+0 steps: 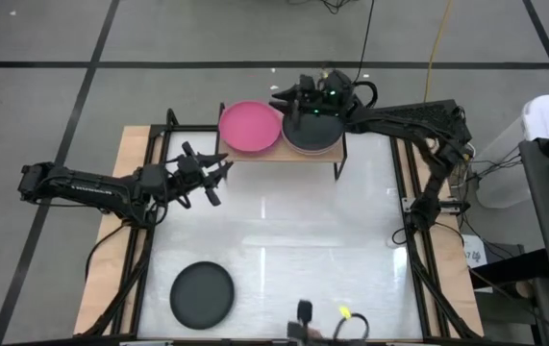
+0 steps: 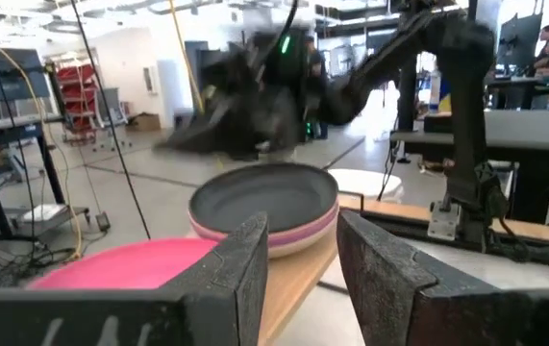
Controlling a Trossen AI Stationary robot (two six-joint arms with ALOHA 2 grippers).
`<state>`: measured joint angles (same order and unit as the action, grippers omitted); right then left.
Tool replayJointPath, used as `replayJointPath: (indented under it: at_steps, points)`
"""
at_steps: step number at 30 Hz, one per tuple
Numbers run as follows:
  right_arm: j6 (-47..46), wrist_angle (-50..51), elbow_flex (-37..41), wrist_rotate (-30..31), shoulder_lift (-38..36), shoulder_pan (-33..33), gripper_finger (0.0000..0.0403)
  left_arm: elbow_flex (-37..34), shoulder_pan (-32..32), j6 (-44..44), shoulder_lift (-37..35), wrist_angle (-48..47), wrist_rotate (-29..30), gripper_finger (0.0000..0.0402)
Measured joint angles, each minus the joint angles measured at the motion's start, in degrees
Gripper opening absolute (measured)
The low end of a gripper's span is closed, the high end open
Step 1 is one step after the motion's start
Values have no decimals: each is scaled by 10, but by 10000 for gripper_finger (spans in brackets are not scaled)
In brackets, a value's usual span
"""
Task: Place and stack plates onto a shelf
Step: Stack the black plate on top of the pink plate on the shelf
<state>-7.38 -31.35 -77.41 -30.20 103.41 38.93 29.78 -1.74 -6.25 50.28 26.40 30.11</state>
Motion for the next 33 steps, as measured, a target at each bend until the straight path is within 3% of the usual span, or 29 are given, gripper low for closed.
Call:
replayJointPath:
  at_steps: [4, 8, 12, 16, 19, 24, 30, 33]
  points:
    - [12, 78, 0, -76, -79, -9, 147, 0, -8, 31, 0, -29, -9, 134]
    - [115, 218, 26, -100, -185, -39, 146, 20, -35, 42, 14, -86, -16, 134]
    - [184, 283, 109, -42, -313, -82, 141, 70, -55, 54, 55, -142, -16, 134]
    - [176, 245, 234, 17, -447, -120, 140, 123, -64, 49, 113, -204, -16, 133]
    - [141, 211, 322, 33, -539, -136, 140, 169, -64, 56, 150, -317, -30, 133]
    - [106, 195, 435, 34, -656, -144, 139, 232, -62, 112, 205, -514, -140, 133]
    - [76, 160, 532, 34, -740, -144, 139, 233, -85, 143, 249, -603, -304, 134]
    - [58, 123, 571, 34, -762, -144, 139, 233, -110, 162, 269, -619, -321, 134]
